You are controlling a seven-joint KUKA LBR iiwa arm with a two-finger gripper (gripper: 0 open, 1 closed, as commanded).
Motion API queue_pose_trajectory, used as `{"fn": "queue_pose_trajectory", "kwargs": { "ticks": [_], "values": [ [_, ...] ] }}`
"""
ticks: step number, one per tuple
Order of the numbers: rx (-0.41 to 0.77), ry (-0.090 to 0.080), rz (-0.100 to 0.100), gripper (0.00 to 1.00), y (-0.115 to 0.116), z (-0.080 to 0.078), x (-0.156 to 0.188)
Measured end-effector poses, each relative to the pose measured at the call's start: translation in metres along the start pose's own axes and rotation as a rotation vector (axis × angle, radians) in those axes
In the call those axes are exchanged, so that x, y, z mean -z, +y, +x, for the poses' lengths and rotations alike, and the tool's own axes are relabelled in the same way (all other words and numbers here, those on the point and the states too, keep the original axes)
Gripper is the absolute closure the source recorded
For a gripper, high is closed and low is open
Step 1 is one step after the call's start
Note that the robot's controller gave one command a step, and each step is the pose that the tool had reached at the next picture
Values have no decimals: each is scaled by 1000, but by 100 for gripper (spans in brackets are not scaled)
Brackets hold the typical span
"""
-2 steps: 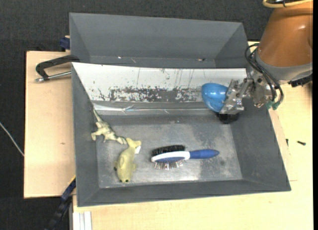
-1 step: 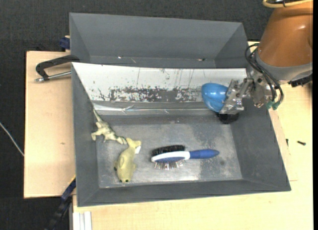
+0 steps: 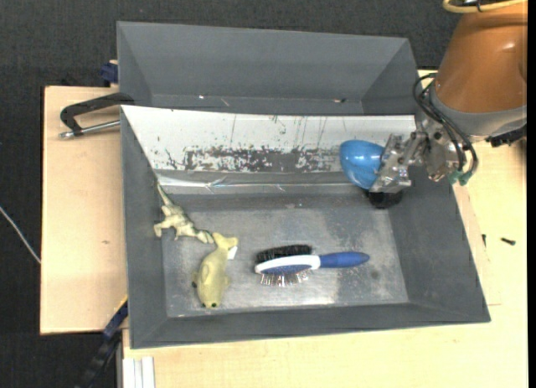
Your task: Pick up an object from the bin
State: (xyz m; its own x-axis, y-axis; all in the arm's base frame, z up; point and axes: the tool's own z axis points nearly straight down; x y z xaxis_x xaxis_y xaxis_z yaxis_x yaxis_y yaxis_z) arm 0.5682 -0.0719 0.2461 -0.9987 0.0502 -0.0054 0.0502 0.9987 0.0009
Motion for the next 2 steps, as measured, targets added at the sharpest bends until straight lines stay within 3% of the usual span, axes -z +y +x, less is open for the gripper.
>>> {"fn": "queue_pose_trajectory", "kwargs": {
  "ticks": [2],
  "values": [
    [0,0,0,100,0,0,0]
  ]
}}
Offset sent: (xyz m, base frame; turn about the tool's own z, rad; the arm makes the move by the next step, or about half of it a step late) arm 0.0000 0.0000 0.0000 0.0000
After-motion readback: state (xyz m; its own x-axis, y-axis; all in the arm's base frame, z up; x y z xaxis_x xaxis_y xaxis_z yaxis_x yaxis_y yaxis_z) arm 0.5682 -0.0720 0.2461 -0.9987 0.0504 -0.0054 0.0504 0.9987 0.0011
